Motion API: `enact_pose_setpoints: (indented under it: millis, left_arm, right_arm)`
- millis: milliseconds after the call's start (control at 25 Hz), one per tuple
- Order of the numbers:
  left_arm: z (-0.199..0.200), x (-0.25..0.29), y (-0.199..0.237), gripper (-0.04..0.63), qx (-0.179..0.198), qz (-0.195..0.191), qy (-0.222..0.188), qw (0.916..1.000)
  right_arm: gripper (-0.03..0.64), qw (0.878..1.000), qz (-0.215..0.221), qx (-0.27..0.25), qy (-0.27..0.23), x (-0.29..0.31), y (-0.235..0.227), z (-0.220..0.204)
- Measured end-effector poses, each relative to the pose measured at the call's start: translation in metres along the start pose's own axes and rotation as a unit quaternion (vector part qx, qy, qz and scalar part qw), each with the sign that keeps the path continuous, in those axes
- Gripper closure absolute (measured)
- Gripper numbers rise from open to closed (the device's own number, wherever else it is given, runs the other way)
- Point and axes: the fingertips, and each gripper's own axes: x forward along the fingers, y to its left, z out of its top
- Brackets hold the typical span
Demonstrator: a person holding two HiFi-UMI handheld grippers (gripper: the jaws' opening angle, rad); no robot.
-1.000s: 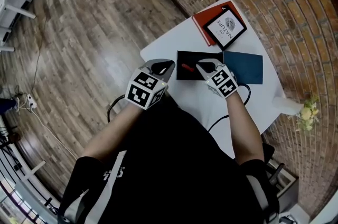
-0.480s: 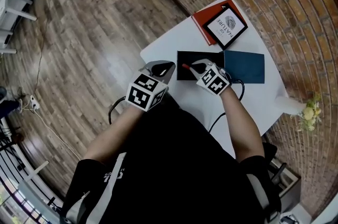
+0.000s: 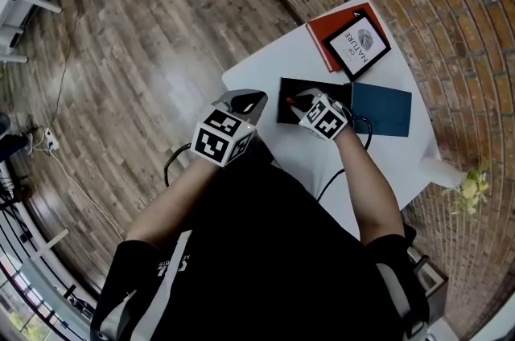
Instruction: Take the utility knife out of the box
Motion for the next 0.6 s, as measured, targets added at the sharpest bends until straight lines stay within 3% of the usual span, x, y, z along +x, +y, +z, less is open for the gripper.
enact_pose_setpoints:
  millis: [80,240,400,600]
  left_arm:
    - [-0.001,0.0,0.003,0.588,-0.002,0.0,0.001,1.0]
    - [-0.001,0.002,0.004,0.588,-0.001,-0.005,0.002,1.0]
    - [0.0,0.004,0.001,0.588,-0.004,-0.01,0.001,0.9999]
    - [0.0,0.0,0.003,0.588,-0.004,-0.01,-0.003,0.9999]
  right_arm:
    - [0.523,1.0,0.012,0.0,0.014,0.004,0.002,-0.001]
    - [0.554,0.999,0.002,-0.031,0.037,0.011,0.002,0.002]
    - [0.56,0.994,0.007,-0.093,0.062,0.018,0.009,0.003]
    - [0.565,0.982,-0.019,-0.171,0.081,0.02,0.017,-0.003]
